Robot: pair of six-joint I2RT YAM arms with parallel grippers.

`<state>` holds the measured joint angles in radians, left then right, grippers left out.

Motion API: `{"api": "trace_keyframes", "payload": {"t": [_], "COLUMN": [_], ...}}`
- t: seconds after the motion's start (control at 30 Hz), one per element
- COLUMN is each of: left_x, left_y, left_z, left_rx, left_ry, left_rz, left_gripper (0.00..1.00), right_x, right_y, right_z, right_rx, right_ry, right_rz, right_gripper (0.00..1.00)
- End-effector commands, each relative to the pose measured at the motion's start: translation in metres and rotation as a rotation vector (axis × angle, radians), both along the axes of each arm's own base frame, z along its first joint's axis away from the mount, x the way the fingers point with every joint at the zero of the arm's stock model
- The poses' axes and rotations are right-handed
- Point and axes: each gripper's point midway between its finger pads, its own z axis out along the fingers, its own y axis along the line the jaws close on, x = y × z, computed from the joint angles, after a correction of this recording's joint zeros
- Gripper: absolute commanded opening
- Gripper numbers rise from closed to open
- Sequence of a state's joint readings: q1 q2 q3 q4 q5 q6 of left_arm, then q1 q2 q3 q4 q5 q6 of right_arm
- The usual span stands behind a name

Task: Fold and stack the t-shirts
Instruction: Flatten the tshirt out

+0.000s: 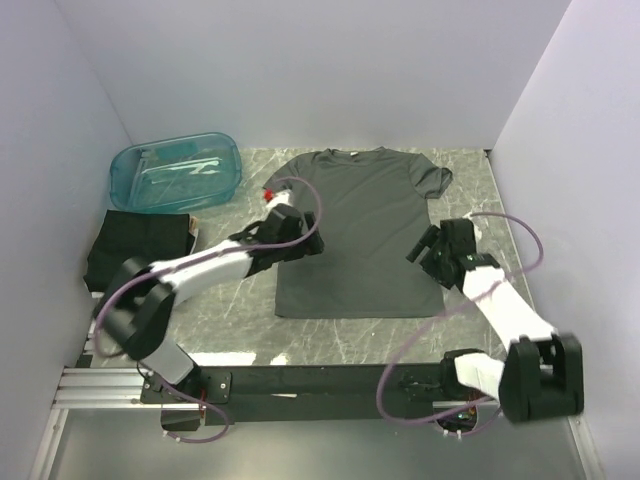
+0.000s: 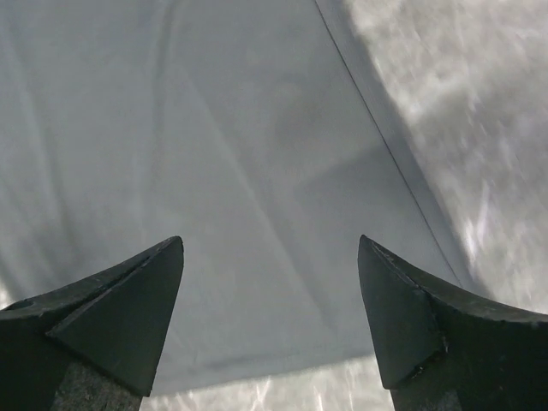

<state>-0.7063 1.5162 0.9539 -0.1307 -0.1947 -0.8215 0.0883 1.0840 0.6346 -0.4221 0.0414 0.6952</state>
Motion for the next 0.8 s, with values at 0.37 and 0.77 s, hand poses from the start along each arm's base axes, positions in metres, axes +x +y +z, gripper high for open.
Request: {"api": "trace_keyframes", "payload": {"t": [0.37,0.77], "left_x": [-0.104,-0.234], "left_y": [-0.020,-0.109], "left_z": [-0.091,-0.002], "left_rx": [-0.027,-0.079], "left_ry": [0.368,0.343], "left_rz": [-0.118,-0.627], "left_gripper": [0.99,0.99], "right_x": [0.081,0.109], "right_y": [0.011,0.017], "right_z": [-0.039,-0.033], "right_rx": [-0.032,-0.042], "right_ry": [0.132,0.146], "right_rz": [0.094,0.152], "right_gripper": [0.89,0.89]}}
